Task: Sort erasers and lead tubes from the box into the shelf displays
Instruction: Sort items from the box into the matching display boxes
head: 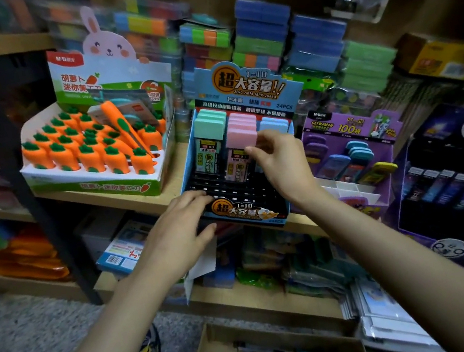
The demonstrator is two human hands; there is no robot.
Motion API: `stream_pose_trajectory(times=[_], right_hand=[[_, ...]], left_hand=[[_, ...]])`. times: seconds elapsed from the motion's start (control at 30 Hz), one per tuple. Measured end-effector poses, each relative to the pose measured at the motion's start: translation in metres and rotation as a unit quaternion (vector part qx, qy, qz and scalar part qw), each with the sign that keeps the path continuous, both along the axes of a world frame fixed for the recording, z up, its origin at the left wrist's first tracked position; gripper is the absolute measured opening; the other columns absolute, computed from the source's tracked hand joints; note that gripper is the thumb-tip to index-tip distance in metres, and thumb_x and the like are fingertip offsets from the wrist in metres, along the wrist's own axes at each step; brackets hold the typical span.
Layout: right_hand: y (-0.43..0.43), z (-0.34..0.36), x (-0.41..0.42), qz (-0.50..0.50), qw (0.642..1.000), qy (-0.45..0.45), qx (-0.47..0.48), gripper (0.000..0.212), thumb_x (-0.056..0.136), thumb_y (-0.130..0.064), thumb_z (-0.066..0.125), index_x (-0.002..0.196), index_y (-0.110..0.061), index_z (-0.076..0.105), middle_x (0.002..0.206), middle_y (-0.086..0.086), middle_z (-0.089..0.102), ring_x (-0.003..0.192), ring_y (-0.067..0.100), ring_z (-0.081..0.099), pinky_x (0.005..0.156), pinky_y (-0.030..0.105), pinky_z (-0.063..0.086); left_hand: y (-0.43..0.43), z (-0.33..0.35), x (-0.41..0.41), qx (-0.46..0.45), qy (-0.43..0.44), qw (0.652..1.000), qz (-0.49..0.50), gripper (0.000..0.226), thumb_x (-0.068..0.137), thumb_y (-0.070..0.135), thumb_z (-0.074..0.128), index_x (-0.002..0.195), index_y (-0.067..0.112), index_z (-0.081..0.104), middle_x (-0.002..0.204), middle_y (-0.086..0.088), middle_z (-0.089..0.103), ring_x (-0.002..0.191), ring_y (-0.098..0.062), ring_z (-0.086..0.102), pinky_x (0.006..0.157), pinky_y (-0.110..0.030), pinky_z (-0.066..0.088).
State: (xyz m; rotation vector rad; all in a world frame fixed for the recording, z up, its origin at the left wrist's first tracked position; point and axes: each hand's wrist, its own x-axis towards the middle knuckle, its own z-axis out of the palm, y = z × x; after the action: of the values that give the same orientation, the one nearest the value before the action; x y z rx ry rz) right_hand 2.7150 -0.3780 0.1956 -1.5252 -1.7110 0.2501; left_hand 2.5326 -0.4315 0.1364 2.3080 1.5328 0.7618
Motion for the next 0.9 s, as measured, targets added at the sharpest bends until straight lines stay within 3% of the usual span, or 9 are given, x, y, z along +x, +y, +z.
stream_pose_trajectory(times=[0.13, 0.27, 0.37, 0.43, 0.6, 0.7, 0.8, 0.9], right_hand=[[0.001, -0.002, 0.0, -0.046, 0.991, -0.126, 0.011, 0.031, 0.093, -0.028, 0.057, 0.087, 0.0, 0.067, 0.08, 0.014, 0.069, 0.076, 0.03, 0.064, 0.067, 0.037, 0.051], [-0.01, 0.004, 0.003, -0.045, 0.988, -0.146, -0.011, 0.035, 0.091, -0.035, 0.059, 0.089, 0.0, 0.064, 0.085, 0.013, 0.067, 0.081, 0.028, 0.062, 0.069, 0.035, 0.049], [-0.047, 0.002, 0.01, 0.012, 0.991, -0.131, 0.015, 0.026, 0.089, -0.03, 0.062, 0.099, -0.006, 0.063, 0.097, 0.009, 0.064, 0.089, 0.021, 0.058, 0.07, 0.022, 0.037], [-0.082, -0.007, 0.018, 0.063, 0.992, -0.11, 0.02, 0.02, 0.088, -0.024, 0.065, 0.101, -0.009, 0.064, 0.098, 0.007, 0.065, 0.091, 0.02, 0.06, 0.072, 0.02, 0.038], [-0.162, -0.079, 0.057, 0.097, 0.98, -0.145, -0.096, 0.018, 0.086, -0.025, 0.064, 0.101, -0.016, 0.064, 0.098, 0.004, 0.069, 0.094, 0.022, 0.063, 0.08, 0.038, 0.051], [-0.197, -0.145, 0.081, 0.083, 0.945, -0.2, -0.244, 0.017, 0.089, -0.03, 0.058, 0.101, -0.017, 0.061, 0.102, 0.006, 0.067, 0.097, 0.026, 0.062, 0.078, 0.037, 0.051], [-0.228, -0.213, 0.103, 0.058, 0.898, -0.228, -0.372, 0.018, 0.092, -0.03, 0.052, 0.1, -0.015, 0.058, 0.106, 0.013, 0.065, 0.099, 0.031, 0.061, 0.076, 0.035, 0.046], [-0.255, -0.269, 0.123, 0.041, 0.862, -0.194, -0.467, 0.021, 0.094, -0.025, 0.049, 0.106, -0.01, 0.058, 0.11, 0.015, 0.064, 0.103, 0.031, 0.059, 0.076, 0.032, 0.041]], left_hand=[[0.0, 0.001, 0.0, 0.0, 0.005, 1.0, -0.003, 0.051, 0.092, 0.027, 0.055, 0.14, 0.018, 0.039, 0.144, 0.006, 0.038, 0.133, -0.012, 0.032, 0.106, -0.029, 0.03], [-0.008, 0.012, -0.002, 0.036, -0.02, 0.999, 0.003, 0.046, 0.092, 0.022, 0.055, 0.136, 0.013, 0.045, 0.139, -0.001, 0.043, 0.13, -0.016, 0.038, 0.106, -0.031, 0.032], [-0.024, 0.02, -0.002, 0.068, -0.053, 0.996, 0.0, 0.034, 0.091, 0.019, 0.056, 0.124, 0.012, 0.055, 0.122, -0.001, 0.055, 0.114, -0.017, 0.051, 0.093, -0.033, 0.041], [-0.04, 0.014, 0.001, 0.05, -0.071, 0.996, -0.027, 0.026, 0.091, 0.02, 0.057, 0.116, 0.014, 0.059, 0.11, 0.002, 0.058, 0.102, -0.015, 0.055, 0.084, -0.035, 0.046], [-0.072, -0.055, 0.018, -0.115, 0.035, 0.986, -0.119, 0.021, 0.089, 0.022, 0.061, 0.107, 0.012, 0.06, 0.103, 0.0, 0.058, 0.098, -0.017, 0.055, 0.078, -0.029, 0.041], [-0.097, -0.125, 0.027, -0.266, 0.038, 0.959, -0.09, 0.023, 0.088, 0.015, 0.062, 0.109, 0.004, 0.06, 0.107, -0.01, 0.063, 0.1, -0.022, 0.058, 0.082, -0.029, 0.044], [-0.129, -0.198, 0.035, -0.366, 0.031, 0.928, -0.063, 0.023, 0.088, 0.01, 0.062, 0.109, 0.002, 0.059, 0.102, -0.01, 0.059, 0.097, -0.023, 0.058, 0.074, -0.02, 0.042], [-0.158, -0.256, 0.041, -0.436, 0.006, 0.899, -0.034, 0.016, 0.085, 0.004, 0.064, 0.101, 0.003, 0.059, 0.1, -0.015, 0.059, 0.096, -0.026, 0.059, 0.078, -0.028, 0.043]])
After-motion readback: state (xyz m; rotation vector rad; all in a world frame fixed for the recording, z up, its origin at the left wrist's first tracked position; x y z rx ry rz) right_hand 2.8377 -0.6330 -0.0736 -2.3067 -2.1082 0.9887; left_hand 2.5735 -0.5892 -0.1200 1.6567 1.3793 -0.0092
